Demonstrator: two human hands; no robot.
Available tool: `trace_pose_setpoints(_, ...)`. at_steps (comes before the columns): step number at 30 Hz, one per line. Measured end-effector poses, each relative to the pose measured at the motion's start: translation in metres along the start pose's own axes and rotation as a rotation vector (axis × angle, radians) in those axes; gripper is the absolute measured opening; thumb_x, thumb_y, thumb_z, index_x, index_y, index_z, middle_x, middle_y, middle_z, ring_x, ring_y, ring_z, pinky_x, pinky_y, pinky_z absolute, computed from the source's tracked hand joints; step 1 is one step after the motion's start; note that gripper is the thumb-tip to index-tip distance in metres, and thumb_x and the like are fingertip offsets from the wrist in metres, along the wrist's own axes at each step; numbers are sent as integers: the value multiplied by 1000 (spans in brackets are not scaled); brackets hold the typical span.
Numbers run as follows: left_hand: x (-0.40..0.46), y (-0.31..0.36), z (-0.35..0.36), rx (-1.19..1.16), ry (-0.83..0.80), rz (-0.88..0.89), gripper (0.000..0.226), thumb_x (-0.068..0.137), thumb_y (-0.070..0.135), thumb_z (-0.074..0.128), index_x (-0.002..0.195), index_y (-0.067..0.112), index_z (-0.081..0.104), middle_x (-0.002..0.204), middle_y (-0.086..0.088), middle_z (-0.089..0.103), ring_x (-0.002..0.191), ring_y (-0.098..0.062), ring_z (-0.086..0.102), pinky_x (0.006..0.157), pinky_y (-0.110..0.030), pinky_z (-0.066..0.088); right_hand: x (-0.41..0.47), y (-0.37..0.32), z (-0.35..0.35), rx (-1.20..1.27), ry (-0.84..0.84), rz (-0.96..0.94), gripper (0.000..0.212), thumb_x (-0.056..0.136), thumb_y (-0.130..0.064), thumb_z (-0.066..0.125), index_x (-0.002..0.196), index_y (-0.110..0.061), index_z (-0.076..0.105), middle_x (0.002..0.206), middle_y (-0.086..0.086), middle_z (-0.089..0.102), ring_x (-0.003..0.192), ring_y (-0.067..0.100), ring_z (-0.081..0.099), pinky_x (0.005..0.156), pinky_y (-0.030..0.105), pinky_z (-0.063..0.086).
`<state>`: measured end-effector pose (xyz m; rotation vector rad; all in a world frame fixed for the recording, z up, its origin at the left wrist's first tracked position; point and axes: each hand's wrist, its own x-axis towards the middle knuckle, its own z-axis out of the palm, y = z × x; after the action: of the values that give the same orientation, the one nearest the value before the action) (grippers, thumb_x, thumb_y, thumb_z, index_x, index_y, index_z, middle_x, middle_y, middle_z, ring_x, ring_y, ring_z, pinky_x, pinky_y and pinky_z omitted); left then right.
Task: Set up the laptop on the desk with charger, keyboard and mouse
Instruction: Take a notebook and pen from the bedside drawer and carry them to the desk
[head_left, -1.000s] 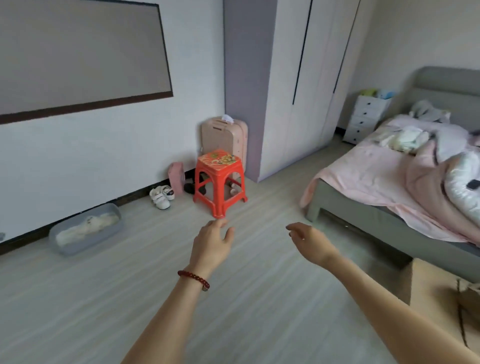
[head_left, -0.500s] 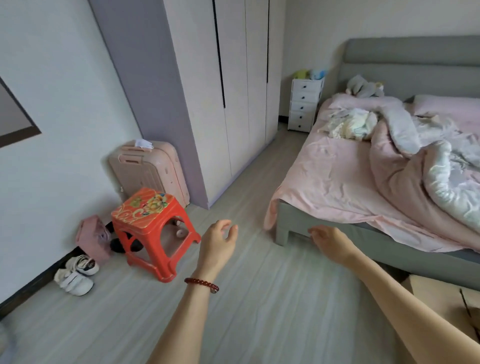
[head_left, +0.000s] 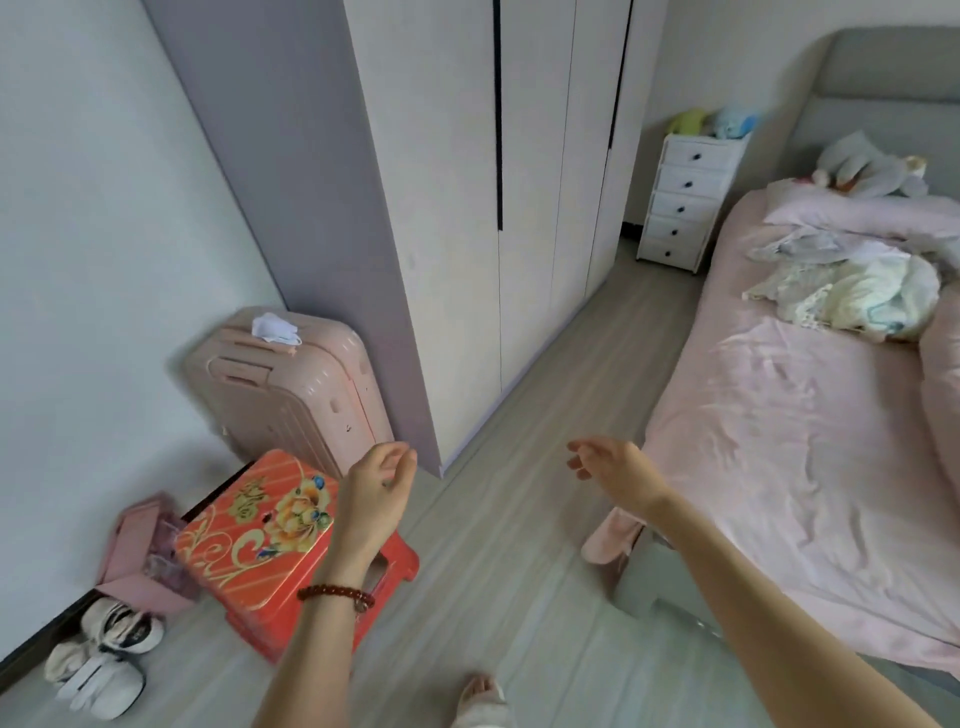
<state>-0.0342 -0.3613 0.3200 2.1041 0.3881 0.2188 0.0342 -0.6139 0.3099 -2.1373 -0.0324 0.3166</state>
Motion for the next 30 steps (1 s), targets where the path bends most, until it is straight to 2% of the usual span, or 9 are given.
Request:
trace_pose_setpoints(2,63,10,16,-15,-26,-13,24,91,26,52,108,13,63,106,3,66,93,-7,57,79,-20,42,53,-9,-9,34,-11,46,29,96,-7,38,115,0,59,106,19,67,83,22,59,67,17,45)
trace_pose_setpoints(5,171,42,59,-78,-78,-35,15,90,28,53,98,21,64,100,6,67,91,-6,59,78,-20,41,134,-14,-46,98,40,92,29,97,-7,37,115,0,58,103,17,66,82,21,60,62,8,43)
trace_pose_setpoints(10,299,98,181,-190,-352,-71,12,89,32,54,81,33,62,100,2,69,99,-17,63,90,-38,48,240,20,-119,193,231,206,28,97,-6,36,113,2,58,97,16,65,84,24,60,68,15,44)
trace_pose_setpoints(12,342,117,231,-196,-425,-39,12,89,32,54,81,32,63,99,1,69,98,-17,63,89,-36,48,291,38,-146,204,259,238,29,97,-7,35,113,2,58,95,14,63,83,23,59,65,14,43)
trace_pose_setpoints(14,385,135,275,-166,-443,13,11,90,30,53,84,31,62,96,4,68,95,-14,64,83,-23,48,344,49,-174,215,255,261,29,97,-7,36,115,3,57,94,12,61,80,23,57,62,13,42)
trace_pose_setpoints(16,446,162,322,-80,-442,60,11,90,30,53,92,27,64,96,8,67,90,-6,61,74,-9,41,416,62,-214,195,244,269,30,97,-7,36,115,4,56,94,12,61,77,21,56,59,11,40)
trace_pose_setpoints(19,517,203,361,-9,-459,100,17,91,28,53,101,21,64,100,9,66,88,-1,58,73,-8,38,493,62,-262,165,221,271,29,96,-7,37,113,5,58,95,17,64,80,23,57,65,19,43)
trace_pose_setpoints(22,595,244,398,2,-454,133,20,92,30,52,105,20,63,101,12,65,91,-1,57,70,-4,36,575,53,-311,153,253,257,29,96,-7,38,112,2,60,102,21,67,85,26,60,84,38,48)
trace_pose_setpoints(30,794,287,516,81,-422,98,15,91,29,52,100,23,63,99,11,64,87,-4,56,69,-10,37,798,67,-414,151,203,251,29,96,-12,38,116,-4,58,106,13,67,99,29,63,90,38,47)
